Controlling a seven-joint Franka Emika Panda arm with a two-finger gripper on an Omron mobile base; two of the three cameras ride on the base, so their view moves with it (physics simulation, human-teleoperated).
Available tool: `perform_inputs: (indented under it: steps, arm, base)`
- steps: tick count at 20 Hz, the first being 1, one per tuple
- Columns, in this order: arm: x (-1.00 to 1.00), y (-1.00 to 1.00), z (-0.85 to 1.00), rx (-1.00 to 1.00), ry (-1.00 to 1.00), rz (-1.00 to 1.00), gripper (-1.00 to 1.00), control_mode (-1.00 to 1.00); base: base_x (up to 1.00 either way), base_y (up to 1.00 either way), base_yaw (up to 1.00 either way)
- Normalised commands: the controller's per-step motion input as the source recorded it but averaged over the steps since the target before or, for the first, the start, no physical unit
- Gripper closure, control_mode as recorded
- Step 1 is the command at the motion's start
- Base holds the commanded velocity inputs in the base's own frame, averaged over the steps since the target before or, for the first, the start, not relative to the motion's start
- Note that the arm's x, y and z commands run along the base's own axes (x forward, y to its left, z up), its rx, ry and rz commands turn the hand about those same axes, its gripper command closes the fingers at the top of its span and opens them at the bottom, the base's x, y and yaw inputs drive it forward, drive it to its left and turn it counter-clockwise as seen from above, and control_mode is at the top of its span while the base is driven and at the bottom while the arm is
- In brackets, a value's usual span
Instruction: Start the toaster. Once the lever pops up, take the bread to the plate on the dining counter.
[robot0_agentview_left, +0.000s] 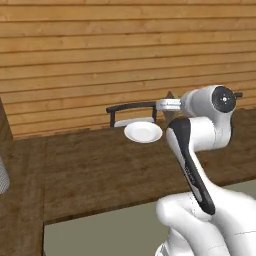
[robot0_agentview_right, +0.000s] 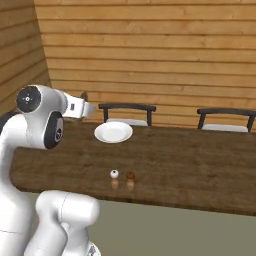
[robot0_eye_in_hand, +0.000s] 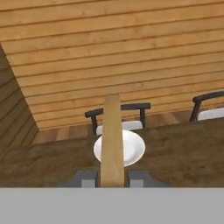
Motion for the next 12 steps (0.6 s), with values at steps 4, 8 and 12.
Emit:
perform_inputs:
  steps: [4,8,12]
  arm:
    - [0.97,-0.28,-0.1,0.0,0.26,0.62,1.0,-1.0]
    - [0.91,-0.33,-0.34,0.0,0.3,0.61,1.0,-1.0]
    - [0.99,-0.33,-0.65,0.07,0.34,0.52,1.0,-1.0]
  base:
    - [0.0,0.0,0.0]
    - [0.0,0.0,0.0]
    - [0.0,0.0,0.0]
